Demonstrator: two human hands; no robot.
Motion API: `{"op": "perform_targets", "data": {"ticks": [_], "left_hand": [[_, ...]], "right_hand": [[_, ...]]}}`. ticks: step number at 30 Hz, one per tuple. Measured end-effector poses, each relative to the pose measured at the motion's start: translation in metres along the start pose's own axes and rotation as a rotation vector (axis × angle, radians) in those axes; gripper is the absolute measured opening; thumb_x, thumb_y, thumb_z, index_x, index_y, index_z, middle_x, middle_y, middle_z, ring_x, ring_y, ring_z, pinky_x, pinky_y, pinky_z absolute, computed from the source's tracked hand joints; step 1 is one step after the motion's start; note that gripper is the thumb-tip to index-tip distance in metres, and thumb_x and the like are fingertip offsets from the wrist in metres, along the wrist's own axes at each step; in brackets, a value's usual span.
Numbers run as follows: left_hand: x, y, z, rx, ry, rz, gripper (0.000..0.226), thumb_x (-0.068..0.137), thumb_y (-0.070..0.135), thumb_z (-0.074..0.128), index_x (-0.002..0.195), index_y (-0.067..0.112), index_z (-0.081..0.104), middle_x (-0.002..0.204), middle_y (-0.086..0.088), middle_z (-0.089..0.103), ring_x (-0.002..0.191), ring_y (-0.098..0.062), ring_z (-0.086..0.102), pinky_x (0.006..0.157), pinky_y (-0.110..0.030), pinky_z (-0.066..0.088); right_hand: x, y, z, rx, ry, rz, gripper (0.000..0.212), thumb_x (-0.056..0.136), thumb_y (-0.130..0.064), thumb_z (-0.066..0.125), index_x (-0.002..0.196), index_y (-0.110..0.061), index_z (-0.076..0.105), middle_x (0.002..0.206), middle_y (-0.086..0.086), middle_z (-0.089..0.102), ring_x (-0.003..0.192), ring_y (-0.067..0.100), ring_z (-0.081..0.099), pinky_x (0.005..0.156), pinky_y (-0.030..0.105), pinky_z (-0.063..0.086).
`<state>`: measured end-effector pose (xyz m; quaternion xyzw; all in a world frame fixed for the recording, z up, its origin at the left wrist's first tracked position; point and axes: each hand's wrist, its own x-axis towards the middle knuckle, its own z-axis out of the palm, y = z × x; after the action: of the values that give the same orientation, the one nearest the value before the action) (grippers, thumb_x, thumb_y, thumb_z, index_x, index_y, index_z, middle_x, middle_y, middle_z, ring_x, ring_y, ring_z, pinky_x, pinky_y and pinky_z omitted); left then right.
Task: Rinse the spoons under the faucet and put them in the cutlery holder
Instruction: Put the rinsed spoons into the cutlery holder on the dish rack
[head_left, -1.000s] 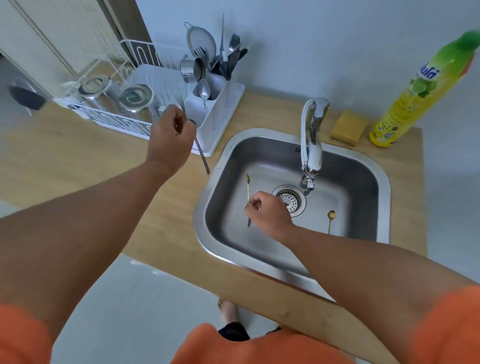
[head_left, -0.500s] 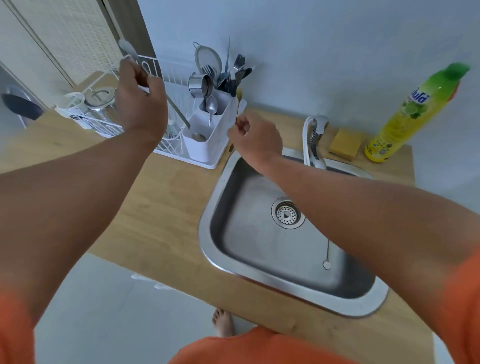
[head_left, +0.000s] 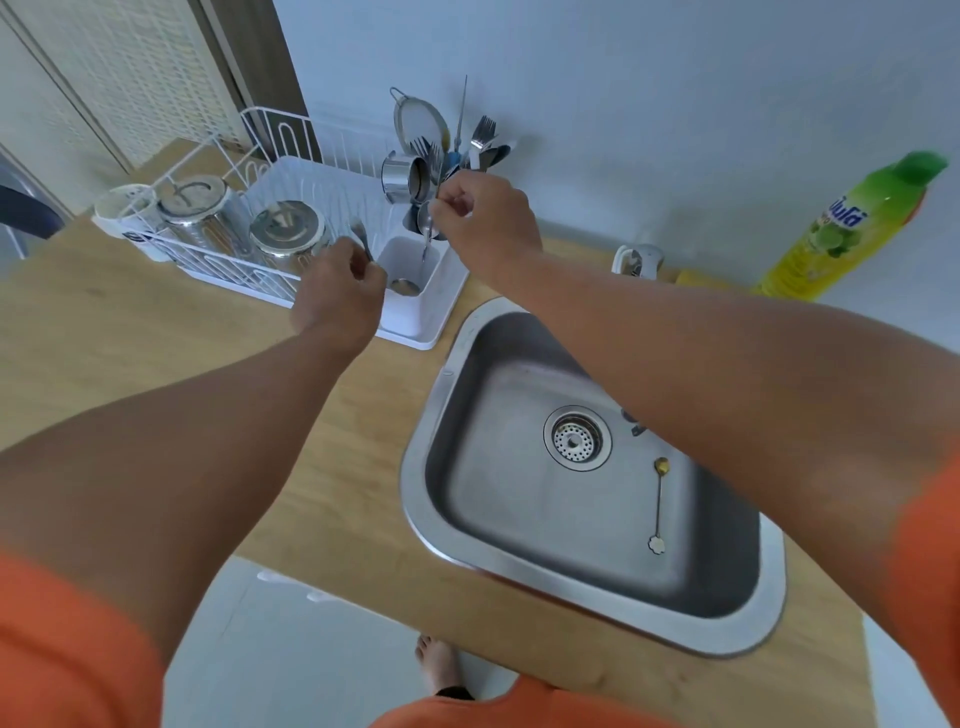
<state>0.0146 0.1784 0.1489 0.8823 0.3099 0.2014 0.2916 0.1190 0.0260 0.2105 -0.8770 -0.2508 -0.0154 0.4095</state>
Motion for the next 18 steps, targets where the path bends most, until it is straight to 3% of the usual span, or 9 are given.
{"op": "perform_targets", "data": {"ticks": [4,10,18], "left_hand": [[-0.003,-0.003,0.002,0.013,-0.014,0.007,0.023,0.093,0.03,0.056,0.104,0.014,0.069,0.108,-0.007,0.069,0.088,-0.025,0.059,0.071,-0.037,0.042],[-0.013,-0.007,0.006,0.018,-0.001,-0.018,0.018,0.096,0.035,0.057,0.103,0.02,0.064,0.115,-0.002,0.063,0.088,-0.017,0.051,0.073,-0.035,0.037],[-0.038,-0.025,0.015,-0.07,0.035,0.004,0.011,0.096,0.032,0.056,0.094,0.021,0.057,0.104,0.003,0.06,0.089,-0.016,0.052,0.076,-0.033,0.037]], "right_hand": [[-0.001,0.005,0.015,-0.033,-0.084,0.02,0.018,0.096,-0.032,0.064,0.078,-0.031,0.061,0.071,-0.015,0.059,0.075,0.009,0.058,0.065,0.026,0.042],[-0.012,0.013,0.031,-0.082,-0.211,0.086,0.01,0.096,-0.029,0.061,0.092,-0.029,0.071,0.096,-0.009,0.069,0.087,0.013,0.065,0.071,0.028,0.052],[-0.047,0.032,0.041,-0.053,-0.211,0.133,0.018,0.099,-0.032,0.057,0.11,-0.028,0.071,0.103,-0.007,0.07,0.094,0.017,0.064,0.074,0.031,0.051]]}}
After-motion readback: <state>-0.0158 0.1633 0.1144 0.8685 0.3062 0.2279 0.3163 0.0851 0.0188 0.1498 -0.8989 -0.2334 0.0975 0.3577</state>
